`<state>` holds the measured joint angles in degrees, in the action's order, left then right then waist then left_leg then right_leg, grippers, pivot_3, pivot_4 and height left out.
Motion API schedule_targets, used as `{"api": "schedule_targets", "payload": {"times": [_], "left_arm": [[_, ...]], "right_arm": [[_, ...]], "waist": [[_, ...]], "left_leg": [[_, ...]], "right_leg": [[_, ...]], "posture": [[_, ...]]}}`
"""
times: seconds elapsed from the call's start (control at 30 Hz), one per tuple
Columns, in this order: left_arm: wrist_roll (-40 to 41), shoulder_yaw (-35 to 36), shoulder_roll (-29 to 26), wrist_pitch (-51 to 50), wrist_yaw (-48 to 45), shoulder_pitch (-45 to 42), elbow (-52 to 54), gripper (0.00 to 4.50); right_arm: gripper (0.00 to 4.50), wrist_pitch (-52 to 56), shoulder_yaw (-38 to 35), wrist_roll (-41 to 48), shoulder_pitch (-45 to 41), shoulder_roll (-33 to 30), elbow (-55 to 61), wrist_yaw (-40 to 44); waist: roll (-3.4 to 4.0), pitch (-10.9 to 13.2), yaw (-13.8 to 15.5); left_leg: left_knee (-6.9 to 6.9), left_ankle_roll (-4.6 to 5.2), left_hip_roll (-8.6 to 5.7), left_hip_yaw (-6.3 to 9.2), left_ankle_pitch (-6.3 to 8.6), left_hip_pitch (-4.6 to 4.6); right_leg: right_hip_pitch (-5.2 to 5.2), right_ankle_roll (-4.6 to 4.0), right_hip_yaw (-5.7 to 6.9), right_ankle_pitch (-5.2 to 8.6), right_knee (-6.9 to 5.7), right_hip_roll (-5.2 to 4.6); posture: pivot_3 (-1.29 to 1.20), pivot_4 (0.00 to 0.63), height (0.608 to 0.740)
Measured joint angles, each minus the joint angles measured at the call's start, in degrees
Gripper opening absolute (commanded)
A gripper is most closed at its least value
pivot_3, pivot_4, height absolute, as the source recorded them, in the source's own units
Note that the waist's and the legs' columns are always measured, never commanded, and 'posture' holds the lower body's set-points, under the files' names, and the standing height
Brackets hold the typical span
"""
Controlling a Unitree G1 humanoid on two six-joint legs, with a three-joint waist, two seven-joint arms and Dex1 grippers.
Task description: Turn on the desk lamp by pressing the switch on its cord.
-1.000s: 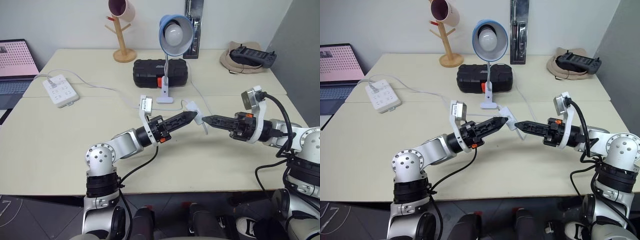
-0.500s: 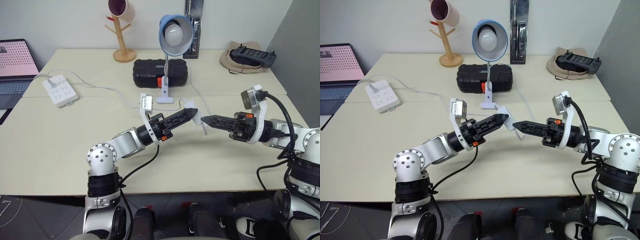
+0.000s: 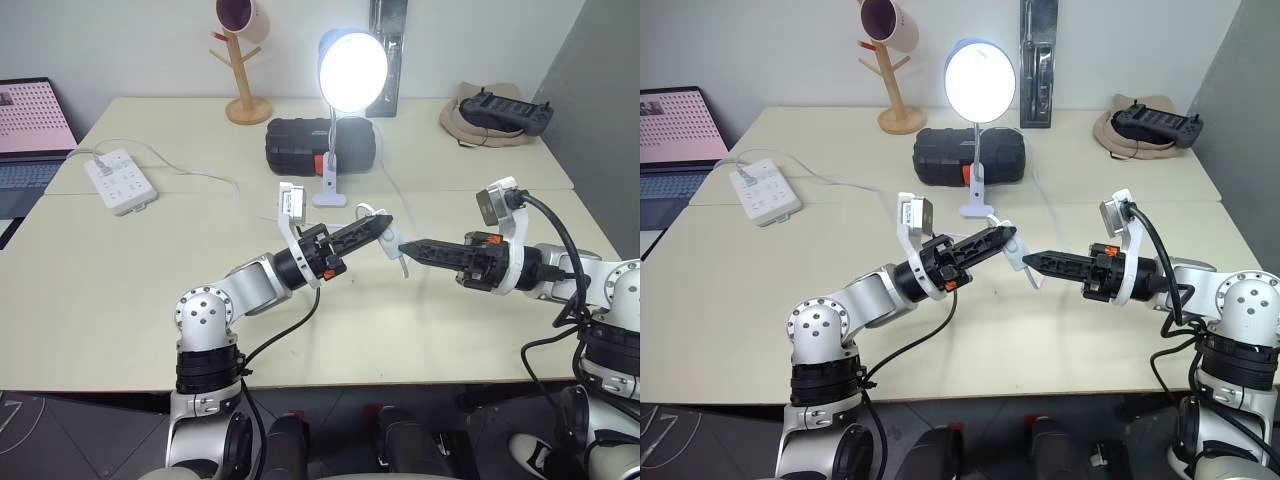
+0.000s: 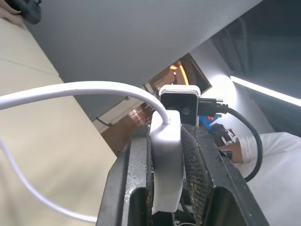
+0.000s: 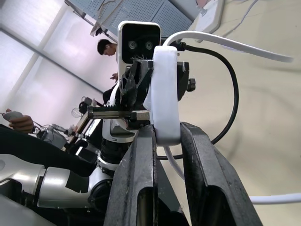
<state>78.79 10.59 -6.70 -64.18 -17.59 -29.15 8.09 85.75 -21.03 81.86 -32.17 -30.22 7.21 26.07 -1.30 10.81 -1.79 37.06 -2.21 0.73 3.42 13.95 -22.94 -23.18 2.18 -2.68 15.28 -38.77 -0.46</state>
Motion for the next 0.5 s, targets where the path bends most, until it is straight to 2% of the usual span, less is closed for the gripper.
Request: {"api": "schedule_targets", "payload": {"times": [0.23, 0.3, 0.5], "left_arm": [[0.06, -0.83, -0.93, 1.13, -1.0, 0.06, -0.02, 0.49], [-0.3, -1.25, -1.17, 1.77, -1.35, 0.17, -0.01, 1.19], [-0.27, -1.47, -3.24, 1.49, -1.77, 1.79, 0.04, 2.4]], "right_arm": [[0.37, -1.49, 1.59, 0.99, 0.01, -1.09, -0.44, 0.06], [0.37, -1.77, 1.92, 1.03, 0.02, -1.26, -0.7, 0.09], [0.37, -3.56, 2.23, 0.98, 0.01, -2.12, -0.89, -0.15]], "waist": [[0.0, 0.0, 0.0], [0.0, 0.0, 0.0], [-0.01, 0.01, 0.01]], "left_leg": [[-0.04, 0.0, 0.0, 0.0, 0.0, -0.01], [-0.05, 0.0, 0.0, -0.01, 0.0, -0.02], [-0.08, 0.0, 0.02, 0.0, 0.01, -0.05]], "right_leg": [[0.0, 0.01, 0.0, 0.01, 0.09, 0.0], [0.0, 0.01, 0.0, 0.01, 0.11, 0.0], [-0.02, 0.02, 0.01, 0.01, 0.17, 0.0]], "posture": [[0.0, 0.15, 0.74], [0.0, 0.15, 0.74], [0.0, 0.15, 0.74]]}}
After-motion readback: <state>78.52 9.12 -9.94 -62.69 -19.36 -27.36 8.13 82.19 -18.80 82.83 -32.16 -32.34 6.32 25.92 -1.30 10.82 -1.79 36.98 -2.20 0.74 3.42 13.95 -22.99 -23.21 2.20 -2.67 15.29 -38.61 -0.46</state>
